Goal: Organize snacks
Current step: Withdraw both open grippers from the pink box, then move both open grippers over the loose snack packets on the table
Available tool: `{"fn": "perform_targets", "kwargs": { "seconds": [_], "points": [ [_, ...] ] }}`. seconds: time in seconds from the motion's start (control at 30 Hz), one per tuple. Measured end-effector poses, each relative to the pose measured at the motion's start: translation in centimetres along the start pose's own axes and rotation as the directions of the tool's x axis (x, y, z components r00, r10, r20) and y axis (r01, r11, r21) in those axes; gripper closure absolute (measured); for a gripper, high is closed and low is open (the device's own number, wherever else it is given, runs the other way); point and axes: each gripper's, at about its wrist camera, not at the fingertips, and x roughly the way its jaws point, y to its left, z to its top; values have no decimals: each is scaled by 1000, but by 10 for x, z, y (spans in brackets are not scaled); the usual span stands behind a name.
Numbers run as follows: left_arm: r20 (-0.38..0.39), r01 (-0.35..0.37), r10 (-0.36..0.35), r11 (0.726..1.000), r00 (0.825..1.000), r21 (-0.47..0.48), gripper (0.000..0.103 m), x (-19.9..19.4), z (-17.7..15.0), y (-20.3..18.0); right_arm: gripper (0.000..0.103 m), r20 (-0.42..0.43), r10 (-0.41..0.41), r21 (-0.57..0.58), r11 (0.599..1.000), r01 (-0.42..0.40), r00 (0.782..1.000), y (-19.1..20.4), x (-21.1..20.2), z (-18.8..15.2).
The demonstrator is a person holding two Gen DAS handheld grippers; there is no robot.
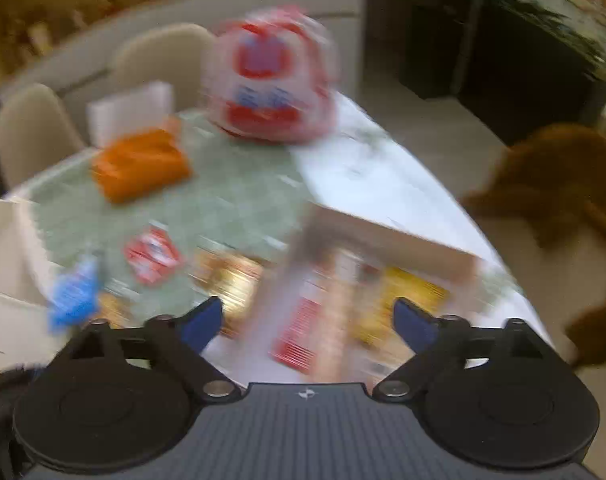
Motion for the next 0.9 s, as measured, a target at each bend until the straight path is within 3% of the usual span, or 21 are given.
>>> {"fn": "perform_targets", "kwargs": {
  "seconds": [0.07, 0.13, 0.27, 0.37, 0.5, 0.53, 0.6, 0.63, 0.8, 0.9],
  "points": [
    [18, -50, 52, 995, 998, -83, 69, 2, 25, 30, 3, -18, 68, -19, 997, -68, 998, 31, 13, 1],
    [-5, -58, 58, 988, 998, -146, 69, 15, 41, 53, 3, -58, 146, -28, 989, -148, 988, 60, 34, -8],
    [-67, -94, 84, 980, 994, -174, 70, 51, 50, 72, 3, -175, 262, 44, 965, -259, 949, 102, 88, -27],
    [-43, -101, 95, 980, 995, -169, 72, 74, 51, 72, 3, -183, 281, 66, 960, -274, 942, 122, 112, -36],
    [-19, -139, 137, 982, 990, -124, 73, 98, 44, 61, 3, -167, 245, -41, 966, -255, 955, 138, 132, -44],
    [-18, -147, 146, 985, 989, -86, 73, 102, 41, 56, 6, -169, 248, -63, 963, -262, 954, 139, 135, -46],
    [5, -160, 160, 987, 987, -18, 73, 106, 36, 48, 26, -189, 276, -99, 949, -298, 942, 138, 138, -51],
    [17, -153, 152, 988, 988, 14, 73, 104, 32, 44, 41, -213, 285, -121, 941, -315, 934, 138, 140, -54],
    [-31, -25, 29, 992, 999, 127, 74, 95, 16, 32, 42, -227, 306, -109, 935, -336, 925, 114, 126, -71],
    [-94, 75, -59, 981, 994, 178, 74, 89, 6, 22, 42, -239, 292, -94, 942, -321, 926, 92, 115, -81]
  ]
}}
